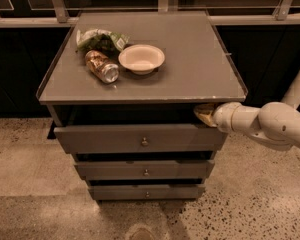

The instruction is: Open top drawer

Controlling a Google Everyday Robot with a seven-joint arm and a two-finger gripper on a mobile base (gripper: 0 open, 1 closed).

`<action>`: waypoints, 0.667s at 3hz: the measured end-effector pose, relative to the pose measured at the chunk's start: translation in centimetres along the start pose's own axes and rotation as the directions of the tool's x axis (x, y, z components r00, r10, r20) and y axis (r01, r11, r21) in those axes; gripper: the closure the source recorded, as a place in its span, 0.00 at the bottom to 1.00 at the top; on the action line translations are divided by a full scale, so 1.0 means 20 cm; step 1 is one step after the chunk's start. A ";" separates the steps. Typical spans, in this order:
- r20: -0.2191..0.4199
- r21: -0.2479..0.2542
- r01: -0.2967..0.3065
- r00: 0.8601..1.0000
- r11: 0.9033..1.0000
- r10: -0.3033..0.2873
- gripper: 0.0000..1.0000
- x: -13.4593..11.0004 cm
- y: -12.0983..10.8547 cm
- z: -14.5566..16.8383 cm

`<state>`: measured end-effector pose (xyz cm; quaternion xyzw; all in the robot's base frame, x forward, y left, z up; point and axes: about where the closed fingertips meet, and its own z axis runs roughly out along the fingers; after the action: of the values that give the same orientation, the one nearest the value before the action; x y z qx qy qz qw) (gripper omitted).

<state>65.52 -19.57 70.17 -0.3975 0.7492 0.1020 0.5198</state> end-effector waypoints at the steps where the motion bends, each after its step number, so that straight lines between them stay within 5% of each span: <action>1: 0.000 0.000 0.000 1.000 1.000 0.000 1.00 0.00 0.00 0.00; 2: -0.021 -0.023 -0.020 1.000 1.000 0.020 1.00 0.06 0.07 0.01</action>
Offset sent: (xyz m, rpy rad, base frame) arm -0.0227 0.0043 -0.0311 0.0046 0.0826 0.0051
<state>64.57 -19.15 68.77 -0.3970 0.7573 0.1118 0.5064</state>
